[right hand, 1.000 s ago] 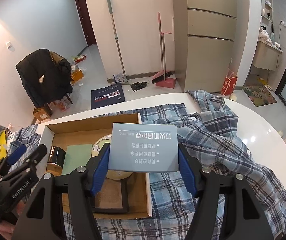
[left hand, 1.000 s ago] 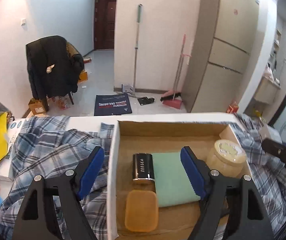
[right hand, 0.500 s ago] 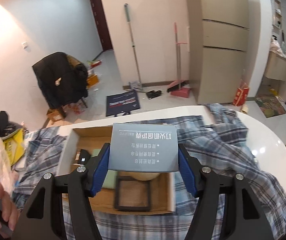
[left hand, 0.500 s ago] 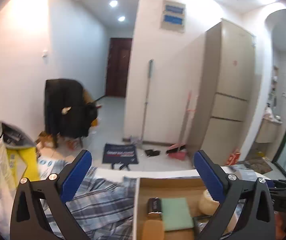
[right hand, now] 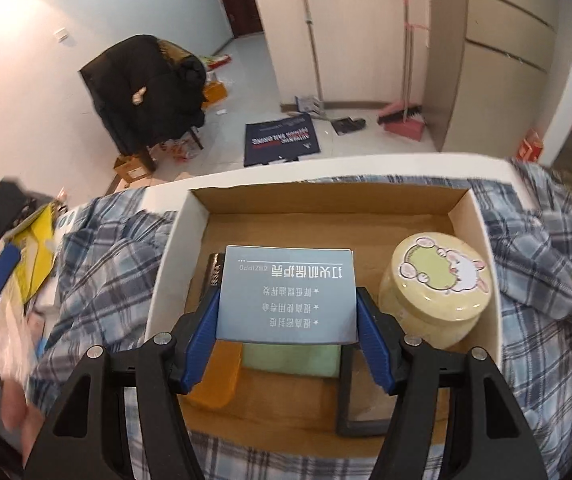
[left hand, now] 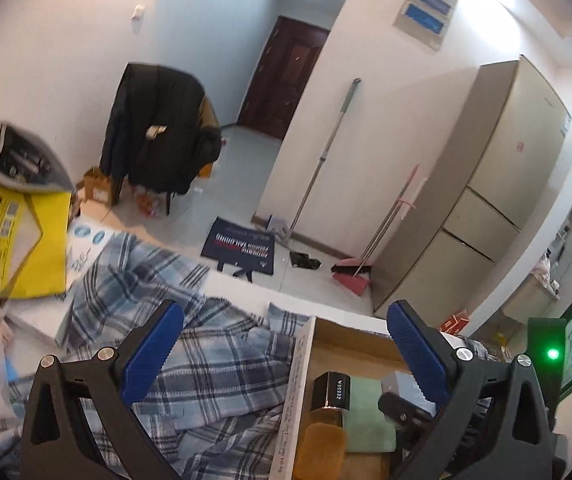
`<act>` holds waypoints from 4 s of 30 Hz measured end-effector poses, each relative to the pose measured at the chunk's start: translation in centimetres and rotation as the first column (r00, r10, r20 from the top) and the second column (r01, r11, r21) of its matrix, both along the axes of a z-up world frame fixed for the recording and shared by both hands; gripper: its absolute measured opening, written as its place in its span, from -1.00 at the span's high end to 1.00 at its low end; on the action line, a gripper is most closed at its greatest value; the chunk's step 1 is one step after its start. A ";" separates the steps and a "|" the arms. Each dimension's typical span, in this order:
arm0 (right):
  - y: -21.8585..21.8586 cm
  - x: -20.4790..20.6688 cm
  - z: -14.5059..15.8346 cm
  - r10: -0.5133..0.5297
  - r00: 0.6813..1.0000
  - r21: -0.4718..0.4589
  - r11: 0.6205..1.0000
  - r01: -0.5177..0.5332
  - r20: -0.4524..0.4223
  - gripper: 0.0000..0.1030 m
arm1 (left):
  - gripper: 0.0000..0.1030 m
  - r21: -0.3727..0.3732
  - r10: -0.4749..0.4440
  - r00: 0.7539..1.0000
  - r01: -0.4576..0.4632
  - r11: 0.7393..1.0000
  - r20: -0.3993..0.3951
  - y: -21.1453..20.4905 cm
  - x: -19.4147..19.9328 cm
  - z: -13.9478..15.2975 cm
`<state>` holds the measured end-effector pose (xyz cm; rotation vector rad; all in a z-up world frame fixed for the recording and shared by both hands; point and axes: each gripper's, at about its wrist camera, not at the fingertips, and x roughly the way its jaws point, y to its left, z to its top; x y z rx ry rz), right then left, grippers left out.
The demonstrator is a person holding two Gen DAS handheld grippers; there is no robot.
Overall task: Organize rigid objects
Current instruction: 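Lower the grey card box into the cardboard box and open the right gripper, then lift both grippers away from the cardboard box, then lower the right gripper onto the white AUX remote and grasp it, then grasp the white charger plug with the left gripper while the right holds the remote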
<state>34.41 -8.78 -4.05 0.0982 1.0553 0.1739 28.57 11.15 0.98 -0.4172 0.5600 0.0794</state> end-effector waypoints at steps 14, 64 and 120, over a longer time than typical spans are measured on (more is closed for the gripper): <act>-1.2 0.2 -0.9 -0.024 1.000 -0.009 1.000 0.024 -0.012 -0.31 | -1.00 0.211 -0.001 1.000 -0.003 0.977 0.020 -3.3 -0.4 1.2; -10.6 -22.4 1.4 0.130 0.978 0.099 0.984 -0.147 0.162 -0.43 | -1.00 0.375 -0.371 0.916 0.294 0.879 0.151 -10.2 -24.1 1.1; -9.7 -24.9 -3.0 0.237 0.971 -0.085 0.967 -0.240 -0.045 -0.03 | -1.00 0.322 -0.303 0.949 0.262 0.910 0.083 -9.4 -22.4 -2.5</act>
